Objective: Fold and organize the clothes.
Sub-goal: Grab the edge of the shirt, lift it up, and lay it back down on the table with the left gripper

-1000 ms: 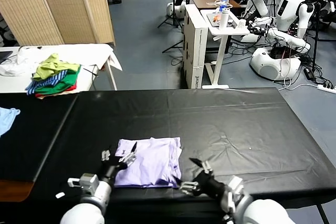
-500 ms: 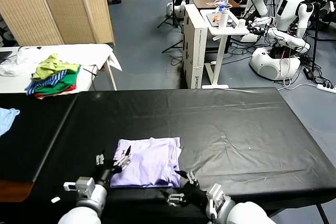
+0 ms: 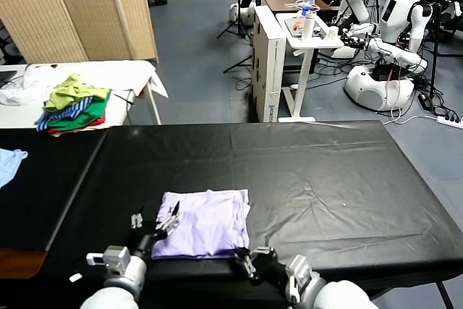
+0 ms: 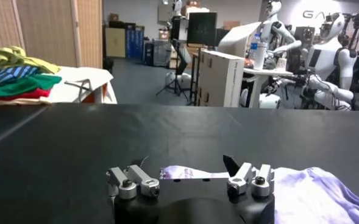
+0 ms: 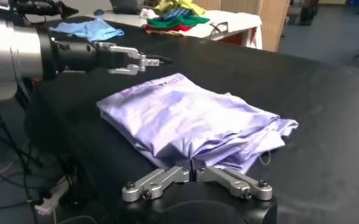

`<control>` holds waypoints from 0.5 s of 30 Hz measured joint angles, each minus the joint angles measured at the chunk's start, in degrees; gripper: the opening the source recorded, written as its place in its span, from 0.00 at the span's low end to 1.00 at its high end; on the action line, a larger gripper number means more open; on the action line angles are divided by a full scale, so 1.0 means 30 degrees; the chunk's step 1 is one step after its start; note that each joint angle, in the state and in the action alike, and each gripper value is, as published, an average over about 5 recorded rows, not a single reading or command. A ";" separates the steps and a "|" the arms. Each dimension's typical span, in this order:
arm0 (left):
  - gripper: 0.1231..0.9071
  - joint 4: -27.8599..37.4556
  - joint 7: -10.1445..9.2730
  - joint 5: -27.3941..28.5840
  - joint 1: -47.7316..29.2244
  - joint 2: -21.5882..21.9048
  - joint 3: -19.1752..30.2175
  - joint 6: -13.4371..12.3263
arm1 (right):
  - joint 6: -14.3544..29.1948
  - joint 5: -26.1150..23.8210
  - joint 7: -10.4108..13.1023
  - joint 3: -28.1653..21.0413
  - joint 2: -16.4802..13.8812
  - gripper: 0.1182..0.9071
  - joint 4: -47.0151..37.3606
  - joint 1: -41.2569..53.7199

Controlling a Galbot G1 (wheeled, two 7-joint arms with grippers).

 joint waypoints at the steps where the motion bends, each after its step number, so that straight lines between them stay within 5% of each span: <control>1: 1.00 0.0059 0.0004 0.0039 -0.0016 -0.0010 -0.0005 -0.0040 | -0.0201 -0.0005 0.0053 0.0150 -0.0054 0.04 0.0078 -0.0083; 7: 1.00 0.0463 0.0072 0.0294 -0.0057 -0.0254 -0.0149 -0.0405 | -0.0995 0.0114 0.0433 0.0929 -0.0102 0.14 0.0598 -0.0605; 15: 1.00 0.1209 0.0375 0.0194 -0.0112 -0.0923 -0.0829 -0.1032 | -0.1492 0.0484 0.0353 0.2777 -0.0065 0.76 0.1866 -0.2394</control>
